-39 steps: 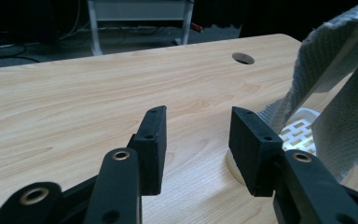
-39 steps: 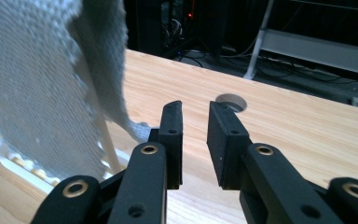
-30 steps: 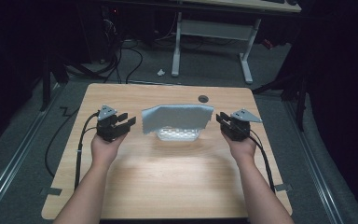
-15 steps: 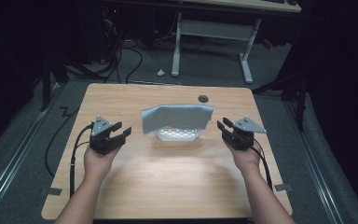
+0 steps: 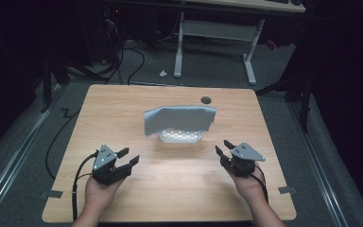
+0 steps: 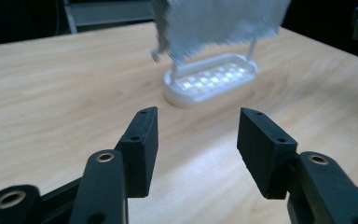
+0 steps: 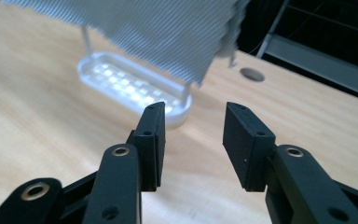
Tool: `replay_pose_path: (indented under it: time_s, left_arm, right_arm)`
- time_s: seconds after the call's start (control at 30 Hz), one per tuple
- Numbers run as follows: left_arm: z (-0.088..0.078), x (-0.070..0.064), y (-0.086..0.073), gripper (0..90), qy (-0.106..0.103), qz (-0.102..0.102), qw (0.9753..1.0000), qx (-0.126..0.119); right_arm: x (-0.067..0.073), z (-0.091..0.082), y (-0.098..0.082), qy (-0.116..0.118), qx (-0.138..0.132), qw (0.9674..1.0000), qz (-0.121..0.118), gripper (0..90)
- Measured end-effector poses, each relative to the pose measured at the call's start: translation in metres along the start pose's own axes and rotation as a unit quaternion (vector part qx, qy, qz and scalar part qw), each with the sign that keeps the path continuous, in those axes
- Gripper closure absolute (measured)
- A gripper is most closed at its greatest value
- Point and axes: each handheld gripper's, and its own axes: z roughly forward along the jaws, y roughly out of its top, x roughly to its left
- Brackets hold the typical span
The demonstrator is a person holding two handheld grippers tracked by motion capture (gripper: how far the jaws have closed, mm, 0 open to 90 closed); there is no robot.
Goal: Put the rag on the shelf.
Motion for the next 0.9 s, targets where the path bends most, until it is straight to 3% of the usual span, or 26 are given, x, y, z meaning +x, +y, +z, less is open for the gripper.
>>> replay_pose_path:
  time_s: [0.1,0.17,0.3,0.33,0.37,0.4,0.43,0.47,0.53,0.57,0.6,0.63,0.67,0.7,0.9]
  left_arm:
    - [0.001,-0.008,-0.006,47.3,-0.002,0.007,0.9999,0.013]
    - [0.004,-0.021,-0.019,47.3,-0.015,0.009,0.9991,0.038]
    - [0.009,-0.036,-0.035,46.9,-0.027,0.012,0.9977,0.061]
    - [0.010,-0.046,-0.045,46.8,-0.032,0.006,0.9962,0.080]
    - [0.010,-0.046,-0.045,46.8,-0.032,0.006,0.9962,0.080]
    - [0.009,-0.057,-0.048,46.3,-0.049,0.005,0.9934,0.104]
    - [0.009,-0.057,-0.048,45.2,-0.049,0.005,0.9934,0.104]
    - [0.006,-0.065,-0.051,44.7,-0.056,0.016,0.9921,0.111]
    - [0.004,-0.075,-0.055,45.0,-0.056,0.038,0.9910,0.116]
    - [0.006,-0.079,-0.055,44.9,-0.058,0.050,0.9893,0.124]
    - [0.009,-0.081,-0.055,43.5,-0.053,0.067,0.9884,0.126]
    - [0.013,-0.077,-0.054,43.4,-0.047,0.063,0.9889,0.126]
    - [0.013,-0.077,-0.054,43.1,-0.047,0.063,0.9889,0.126]
    - [0.015,-0.071,-0.053,43.1,-0.054,0.036,0.9901,0.124]
    - [0.012,-0.064,-0.054,42.9,-0.046,0.026,0.9914,0.120]
  right_arm:
    - [0.008,-0.003,-0.006,0.005,0.004,1.0000,-0.005,58.1]
    - [0.022,-0.006,-0.016,0.011,0.016,0.9997,-0.011,57.0]
    - [0.034,-0.008,-0.026,0.025,0.026,0.9993,0.008,55.8]
    - [0.043,-0.011,-0.032,0.033,0.040,0.9986,0.008,53.9]
    - [0.043,-0.011,-0.032,0.033,0.040,0.9986,0.008,53.9]
    - [0.052,-0.020,-0.042,0.032,0.048,0.9982,0.013,52.6]
    - [0.052,-0.020,-0.042,0.032,0.048,0.9982,0.013,52.6]
    - [0.060,-0.030,-0.056,0.029,0.060,0.9975,0.025,53.2]
    - [0.063,-0.032,-0.060,0.032,0.072,0.9967,0.021,52.8]
    - [0.067,-0.034,-0.064,0.035,0.084,0.9958,0.007,52.1]
    - [0.070,-0.034,-0.065,0.035,0.087,0.9954,-0.021,51.0]
    - [0.070,-0.032,-0.065,0.033,0.087,0.9954,-0.022,50.8]
    - [0.070,-0.032,-0.065,0.033,0.087,0.9954,-0.022,50.8]
    - [0.067,-0.025,-0.064,0.034,0.090,0.9953,-0.012,49.5]
    - [0.062,-0.024,-0.067,0.038,0.092,0.9950,-0.003,48.5]
